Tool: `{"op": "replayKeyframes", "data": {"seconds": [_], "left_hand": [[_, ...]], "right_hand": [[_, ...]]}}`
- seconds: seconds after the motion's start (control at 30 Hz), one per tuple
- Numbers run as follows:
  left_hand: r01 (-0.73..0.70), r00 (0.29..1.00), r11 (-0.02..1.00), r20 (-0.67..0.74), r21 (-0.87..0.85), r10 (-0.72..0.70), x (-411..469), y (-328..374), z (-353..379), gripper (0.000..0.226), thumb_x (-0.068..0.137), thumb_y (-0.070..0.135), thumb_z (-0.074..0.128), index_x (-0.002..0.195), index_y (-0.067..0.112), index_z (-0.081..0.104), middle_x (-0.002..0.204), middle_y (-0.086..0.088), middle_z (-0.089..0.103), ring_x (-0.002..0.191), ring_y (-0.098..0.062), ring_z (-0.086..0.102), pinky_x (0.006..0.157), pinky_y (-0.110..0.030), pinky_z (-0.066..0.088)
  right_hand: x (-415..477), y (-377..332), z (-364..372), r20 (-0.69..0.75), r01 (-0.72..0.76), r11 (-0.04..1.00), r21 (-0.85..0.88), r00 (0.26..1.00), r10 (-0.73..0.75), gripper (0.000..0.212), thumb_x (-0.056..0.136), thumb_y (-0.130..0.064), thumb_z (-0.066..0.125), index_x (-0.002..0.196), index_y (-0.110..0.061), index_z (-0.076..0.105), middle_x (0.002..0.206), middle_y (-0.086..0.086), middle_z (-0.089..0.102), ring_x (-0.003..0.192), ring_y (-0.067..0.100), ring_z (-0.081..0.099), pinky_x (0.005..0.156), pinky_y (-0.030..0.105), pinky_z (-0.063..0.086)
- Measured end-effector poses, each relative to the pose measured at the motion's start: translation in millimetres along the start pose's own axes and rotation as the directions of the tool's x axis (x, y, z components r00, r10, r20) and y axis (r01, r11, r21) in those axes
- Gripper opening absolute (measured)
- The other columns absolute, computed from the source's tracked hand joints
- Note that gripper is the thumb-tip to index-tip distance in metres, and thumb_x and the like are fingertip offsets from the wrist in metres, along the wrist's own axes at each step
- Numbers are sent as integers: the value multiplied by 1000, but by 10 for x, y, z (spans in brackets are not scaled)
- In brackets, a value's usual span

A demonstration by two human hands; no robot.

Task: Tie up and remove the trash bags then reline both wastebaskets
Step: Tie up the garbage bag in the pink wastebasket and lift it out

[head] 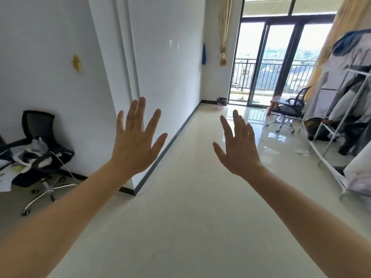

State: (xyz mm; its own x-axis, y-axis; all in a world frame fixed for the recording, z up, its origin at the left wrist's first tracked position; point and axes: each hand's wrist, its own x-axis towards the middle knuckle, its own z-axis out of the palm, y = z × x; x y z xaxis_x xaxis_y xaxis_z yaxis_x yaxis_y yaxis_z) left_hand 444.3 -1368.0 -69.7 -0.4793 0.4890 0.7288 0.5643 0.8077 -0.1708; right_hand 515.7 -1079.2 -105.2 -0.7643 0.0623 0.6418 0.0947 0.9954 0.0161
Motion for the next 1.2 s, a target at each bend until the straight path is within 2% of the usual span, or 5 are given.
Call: {"op": "replayKeyframes", "data": {"seconds": [0.2,0.4,0.67,0.9,1.2], "left_hand": [[-34,999,996,-15,-85,33,1282,-352,1297,64,103,53,30,154,15,31,164,-23,10,152,-38,9,117,-62,17],[-56,998,979,-24,-197,52,2500,-160,2592,62,103,52,28,154,16,31,164,-22,10,152,-37,9,117,-60,18],[-69,992,985,93,-159,85,4110,279,4688,67,102,57,20,157,19,24,166,-18,1,153,-36,2,117,-63,15],[-62,992,995,104,-78,70,5556,-27,5900,69,100,60,19,157,21,24,165,-19,6,152,-39,7,117,-65,12],[9,995,996,102,-91,0,7018,-562,8039,69,100,58,21,156,18,25,164,-22,8,151,-40,10,115,-66,13]], "right_hand": [[1182,485,716,-9,-46,995,-89,999,46,77,97,-47,47,158,-13,16,163,24,5,148,42,19,118,55,24],[2039,1385,1469,-26,-132,983,-131,991,130,77,95,-44,54,158,-14,20,163,25,8,148,43,19,116,57,25],[3425,2846,2951,-32,-236,962,-134,972,234,78,97,-54,45,159,-20,12,165,22,0,151,42,7,119,61,13],[5080,3703,4063,15,-272,956,-107,961,275,81,97,-63,35,160,-20,8,165,19,-4,152,41,4,120,60,9],[7052,4536,5861,27,-167,969,-182,984,175,81,96,-64,33,160,-24,4,166,18,-5,152,39,1,120,59,9]]}}
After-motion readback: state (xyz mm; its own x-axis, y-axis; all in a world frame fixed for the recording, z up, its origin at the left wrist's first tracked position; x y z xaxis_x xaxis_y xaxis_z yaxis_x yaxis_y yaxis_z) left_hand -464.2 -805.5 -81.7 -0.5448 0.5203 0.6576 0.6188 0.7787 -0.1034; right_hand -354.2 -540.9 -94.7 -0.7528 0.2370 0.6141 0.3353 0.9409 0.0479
